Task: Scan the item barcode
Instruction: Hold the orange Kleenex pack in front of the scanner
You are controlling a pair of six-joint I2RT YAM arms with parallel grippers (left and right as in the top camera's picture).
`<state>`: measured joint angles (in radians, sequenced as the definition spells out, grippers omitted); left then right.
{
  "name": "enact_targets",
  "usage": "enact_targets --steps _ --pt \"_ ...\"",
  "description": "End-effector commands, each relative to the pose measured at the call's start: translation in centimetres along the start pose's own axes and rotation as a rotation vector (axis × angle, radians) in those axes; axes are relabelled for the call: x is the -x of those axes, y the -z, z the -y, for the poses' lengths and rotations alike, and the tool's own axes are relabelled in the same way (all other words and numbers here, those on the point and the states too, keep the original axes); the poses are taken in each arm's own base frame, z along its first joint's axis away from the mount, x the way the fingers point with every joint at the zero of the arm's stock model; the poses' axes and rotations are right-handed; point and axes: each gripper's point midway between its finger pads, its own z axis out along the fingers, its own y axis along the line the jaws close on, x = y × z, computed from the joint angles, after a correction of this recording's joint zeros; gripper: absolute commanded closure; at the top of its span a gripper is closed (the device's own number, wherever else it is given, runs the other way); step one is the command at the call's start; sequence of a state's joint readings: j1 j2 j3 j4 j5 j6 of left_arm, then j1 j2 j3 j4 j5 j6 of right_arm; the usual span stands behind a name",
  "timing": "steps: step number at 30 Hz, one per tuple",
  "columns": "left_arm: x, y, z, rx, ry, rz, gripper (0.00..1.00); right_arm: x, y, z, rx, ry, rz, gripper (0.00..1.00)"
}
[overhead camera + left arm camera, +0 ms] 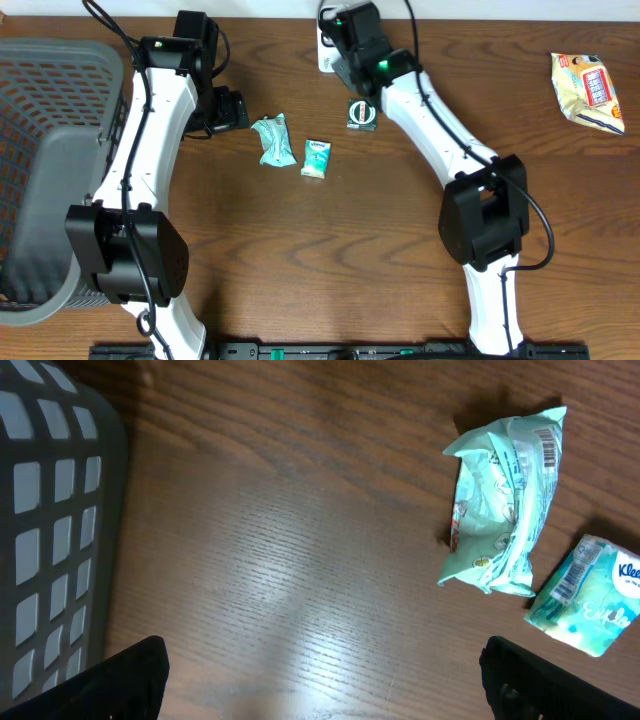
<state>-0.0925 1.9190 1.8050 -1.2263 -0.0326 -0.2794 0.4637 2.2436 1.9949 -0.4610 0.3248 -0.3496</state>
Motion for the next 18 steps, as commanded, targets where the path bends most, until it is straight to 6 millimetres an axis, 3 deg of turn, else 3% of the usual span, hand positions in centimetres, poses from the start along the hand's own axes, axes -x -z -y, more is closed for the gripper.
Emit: enact_targets --steps 1,5,10,18 --pt "-0.2 -0.2 -0.4 0.017 -0.015 -0.006 0.02 0.8 -0.4 2.5 -0.129 -0.029 0.028 0.99" --pt "-0.2 -0.2 -0.4 0.017 -0.015 -0.006 0.02 2.8 -0.8 1.5 -0.063 -0.057 0.125 0.99" --pt "-0.2 -0.2 -0.4 0.017 -0.015 -0.006 0.02 5.3 -0.6 2.5 -0.068 -0.080 0.234 0.99" --pt "-0.2 -0.2 -0.4 0.017 -0.015 -0.006 0.02 4.9 -3.4 3.7 -0.032 -0.083 0.194 0.99"
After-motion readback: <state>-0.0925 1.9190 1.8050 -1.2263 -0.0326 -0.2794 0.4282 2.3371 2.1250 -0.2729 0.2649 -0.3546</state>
